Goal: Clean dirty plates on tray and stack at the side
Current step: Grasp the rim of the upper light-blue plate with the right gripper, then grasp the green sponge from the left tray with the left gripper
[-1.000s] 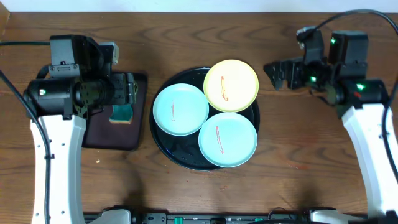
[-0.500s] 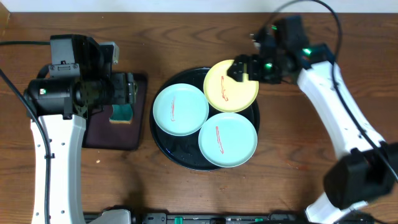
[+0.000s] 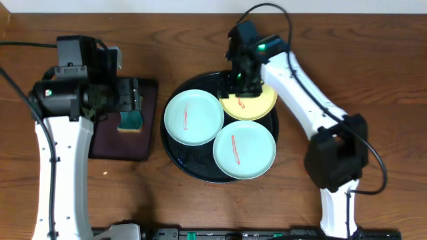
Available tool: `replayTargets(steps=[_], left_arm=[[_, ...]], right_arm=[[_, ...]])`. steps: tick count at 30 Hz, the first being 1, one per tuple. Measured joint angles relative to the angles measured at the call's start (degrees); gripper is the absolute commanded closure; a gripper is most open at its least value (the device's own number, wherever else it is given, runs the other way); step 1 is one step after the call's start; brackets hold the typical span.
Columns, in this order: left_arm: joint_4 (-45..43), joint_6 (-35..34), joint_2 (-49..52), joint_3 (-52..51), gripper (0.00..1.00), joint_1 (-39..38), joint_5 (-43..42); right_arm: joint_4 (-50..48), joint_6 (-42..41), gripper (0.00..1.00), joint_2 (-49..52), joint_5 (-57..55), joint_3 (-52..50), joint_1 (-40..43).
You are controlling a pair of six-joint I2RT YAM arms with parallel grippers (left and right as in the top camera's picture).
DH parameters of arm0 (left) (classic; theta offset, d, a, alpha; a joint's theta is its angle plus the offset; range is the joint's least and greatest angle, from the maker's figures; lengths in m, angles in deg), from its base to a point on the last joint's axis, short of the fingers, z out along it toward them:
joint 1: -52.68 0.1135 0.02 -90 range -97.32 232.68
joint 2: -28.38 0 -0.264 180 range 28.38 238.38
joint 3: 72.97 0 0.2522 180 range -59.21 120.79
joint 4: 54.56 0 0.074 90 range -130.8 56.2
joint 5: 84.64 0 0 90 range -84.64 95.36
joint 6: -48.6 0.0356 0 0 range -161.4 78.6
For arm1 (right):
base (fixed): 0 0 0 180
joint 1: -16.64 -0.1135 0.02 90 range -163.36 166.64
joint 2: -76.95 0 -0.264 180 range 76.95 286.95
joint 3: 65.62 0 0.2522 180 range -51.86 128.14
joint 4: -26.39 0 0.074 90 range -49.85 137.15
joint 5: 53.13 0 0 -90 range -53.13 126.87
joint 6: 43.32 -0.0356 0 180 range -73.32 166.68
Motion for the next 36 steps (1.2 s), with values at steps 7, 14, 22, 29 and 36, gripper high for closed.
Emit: replayTargets(steps=[7,14,22,29,36], left_arm=[[0.4,-0.9,4.8,0.0,0.25,2.0,0.8],[0.4,-0.9,7.0,0.0,0.25,3.1,1.2],[0.4,-0.9,7.8,0.0,0.25,3.1,1.2],[0.4,-0.9,7.8,0.0,0.25,3.1,1.2],[0.3,-0.9,8.2,0.0,0.25,3.1,1.2]], right_arm=[[-1.8,-0.9,0.62,1.0,-2.2,-0.2,-3.8],[-0.8,-3.6,0.71,6.8,-5.8,-0.2,-6.6],[-0.3,-5.2,0.69,9.7,-7.8,-0.5,-6.8],[-0.3,-5.9,0.71,9.7,-9.2,-0.5,-6.8],[-1.9,-6.4,0.86,11.2,-9.7,-0.5,-7.0]])
